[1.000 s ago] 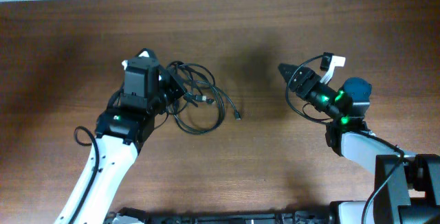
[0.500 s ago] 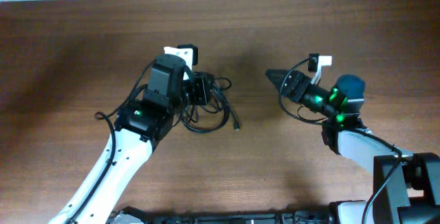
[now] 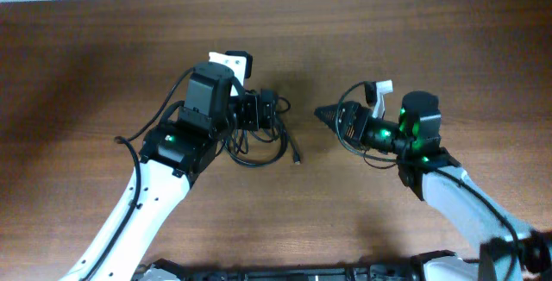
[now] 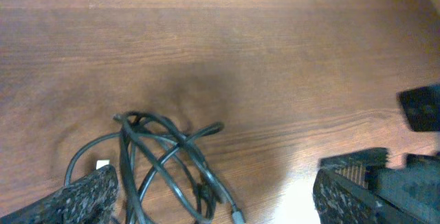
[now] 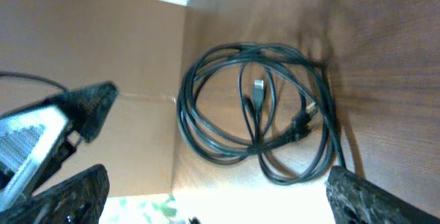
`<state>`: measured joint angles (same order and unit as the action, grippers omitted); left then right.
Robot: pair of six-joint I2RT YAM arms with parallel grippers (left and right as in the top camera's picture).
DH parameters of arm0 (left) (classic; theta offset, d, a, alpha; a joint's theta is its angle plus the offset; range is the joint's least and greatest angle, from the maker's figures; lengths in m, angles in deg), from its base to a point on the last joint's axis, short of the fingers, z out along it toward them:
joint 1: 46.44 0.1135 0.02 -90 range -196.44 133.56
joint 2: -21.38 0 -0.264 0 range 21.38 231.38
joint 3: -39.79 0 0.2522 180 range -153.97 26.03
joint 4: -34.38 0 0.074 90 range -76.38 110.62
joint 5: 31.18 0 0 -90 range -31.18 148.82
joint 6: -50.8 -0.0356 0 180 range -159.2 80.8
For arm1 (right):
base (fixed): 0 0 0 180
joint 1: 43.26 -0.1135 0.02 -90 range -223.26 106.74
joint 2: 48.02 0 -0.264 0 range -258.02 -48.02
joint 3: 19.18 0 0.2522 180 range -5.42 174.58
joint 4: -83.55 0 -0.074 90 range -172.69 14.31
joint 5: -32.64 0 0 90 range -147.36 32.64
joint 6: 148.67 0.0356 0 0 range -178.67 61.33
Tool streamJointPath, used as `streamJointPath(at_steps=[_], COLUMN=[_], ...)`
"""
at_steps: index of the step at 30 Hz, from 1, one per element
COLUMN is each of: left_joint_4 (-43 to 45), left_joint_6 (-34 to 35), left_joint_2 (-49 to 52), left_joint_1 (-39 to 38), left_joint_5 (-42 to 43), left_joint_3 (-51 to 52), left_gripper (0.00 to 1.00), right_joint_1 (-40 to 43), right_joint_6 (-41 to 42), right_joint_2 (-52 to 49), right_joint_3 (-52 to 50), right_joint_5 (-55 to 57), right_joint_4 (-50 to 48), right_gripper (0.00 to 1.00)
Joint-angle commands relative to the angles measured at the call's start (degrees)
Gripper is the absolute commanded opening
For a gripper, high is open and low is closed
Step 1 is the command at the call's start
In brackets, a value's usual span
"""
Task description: Untangle cables
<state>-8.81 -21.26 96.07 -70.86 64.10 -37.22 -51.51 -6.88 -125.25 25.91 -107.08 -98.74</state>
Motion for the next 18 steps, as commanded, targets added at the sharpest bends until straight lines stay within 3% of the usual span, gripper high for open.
streamJointPath(at_steps=[1,5,14,16,17,18], left_joint_4=[0.04,0.24,-1.95,-1.49,-1.31,-1.86], left_joint_6=[-0.92,-0.87,-3.52,-3.50,-3.48,-3.50], left_joint_2=[0.11,0.11,0.09,0.09,0.09,0.42], left_joint_1=[-0.17,-0.17,-0.17,-0.17,-0.17,-0.20], left_joint_5=[-2.10,-2.10,-2.08,-2.08,-2.08,-2.08], left_joint_3=[-1.27,-1.27,-2.58,-4.28,-4.33,-4.31], left_gripper=[0.98,0.99,1.00,0.84,0.62,0.51], right_joint_1=[-4.72,-8.87,-9.01,-9.01,-9.01,-9.01], right_joint_6=[-7.37,-8.33,-8.31,-8.31,-8.31,-8.31], right_joint_2=[9.46,16.94,12.02,12.02,12.02,12.02], right_joint_3=[-0.09,-0.09,-0.11,-0.11,-0.11,-0.11], right_joint_5=[14.62,27.10,27.30,27.30,27.28,27.28], right_joint_4=[13.18,18.91,23.78,23.78,23.80,23.85], right_gripper=[0.99,0.99,0.99,0.99,1.00,0.97])
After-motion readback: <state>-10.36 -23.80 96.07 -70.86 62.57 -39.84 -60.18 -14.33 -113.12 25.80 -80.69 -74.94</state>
